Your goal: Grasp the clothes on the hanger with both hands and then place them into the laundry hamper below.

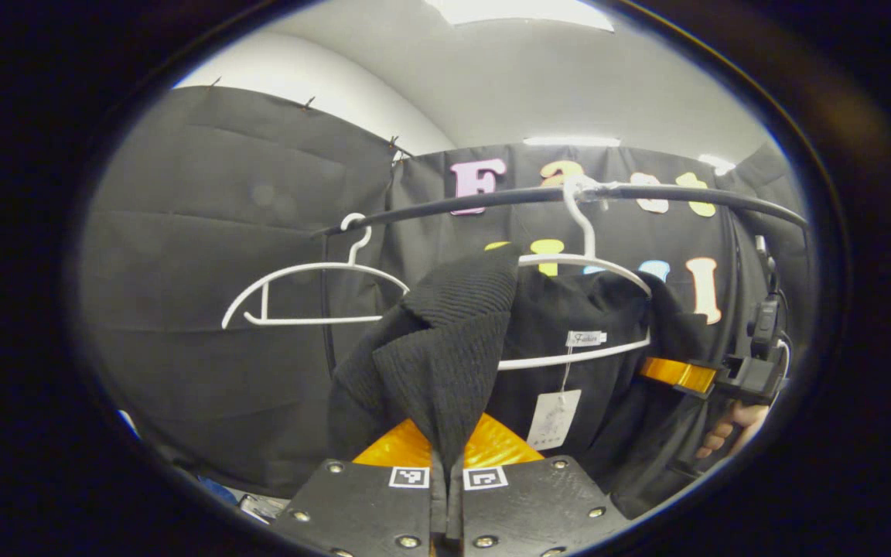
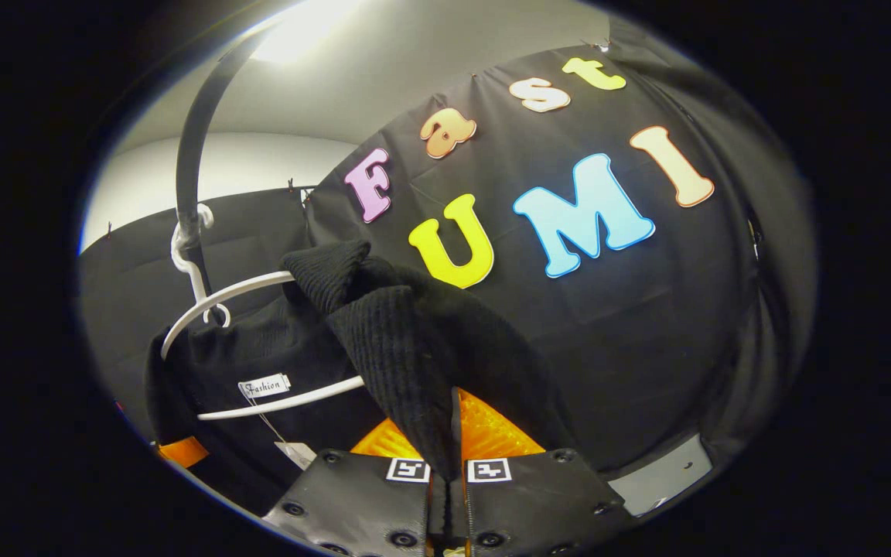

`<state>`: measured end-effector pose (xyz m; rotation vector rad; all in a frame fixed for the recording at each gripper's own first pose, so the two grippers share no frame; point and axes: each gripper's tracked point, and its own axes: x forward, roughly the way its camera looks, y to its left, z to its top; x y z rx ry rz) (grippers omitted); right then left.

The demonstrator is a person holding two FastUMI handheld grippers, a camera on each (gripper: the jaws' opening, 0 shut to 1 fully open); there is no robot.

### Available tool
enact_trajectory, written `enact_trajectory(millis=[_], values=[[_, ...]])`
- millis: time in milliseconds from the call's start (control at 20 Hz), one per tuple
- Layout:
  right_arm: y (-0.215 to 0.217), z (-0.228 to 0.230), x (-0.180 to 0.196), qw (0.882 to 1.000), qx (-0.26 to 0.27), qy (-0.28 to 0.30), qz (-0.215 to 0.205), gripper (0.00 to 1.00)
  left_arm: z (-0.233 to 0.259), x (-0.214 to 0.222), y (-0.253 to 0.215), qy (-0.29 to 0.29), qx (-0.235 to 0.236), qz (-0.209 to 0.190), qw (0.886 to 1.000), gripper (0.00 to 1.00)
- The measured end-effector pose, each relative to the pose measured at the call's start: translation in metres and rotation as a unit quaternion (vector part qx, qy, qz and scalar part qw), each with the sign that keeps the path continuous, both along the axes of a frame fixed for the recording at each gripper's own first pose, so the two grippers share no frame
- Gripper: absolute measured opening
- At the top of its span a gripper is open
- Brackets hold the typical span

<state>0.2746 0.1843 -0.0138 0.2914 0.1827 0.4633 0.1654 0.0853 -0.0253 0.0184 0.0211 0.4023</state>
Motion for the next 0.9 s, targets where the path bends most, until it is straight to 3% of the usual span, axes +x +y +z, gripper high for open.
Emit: enact_trajectory(millis=[200,550,900], values=[[-0.011,0.009,0.002,1.0,0.012,0.005,-0.018,0.07,0.008,-0.006,0.005,-0.001,0.015,-0.001,1.0,0.01],[-0.039,0.028,0.018,0.998,0.01,-0.019,-0.053,0.07,0.029,-0.019,0.03,-0.036,-0.003,0.024,0.999,0.02],[-0.053,0.049,0.036,0.995,0.003,-0.06,-0.08,0.07,0.054,-0.029,0.049,-0.048,0.032,0.05,0.997,0.01]])
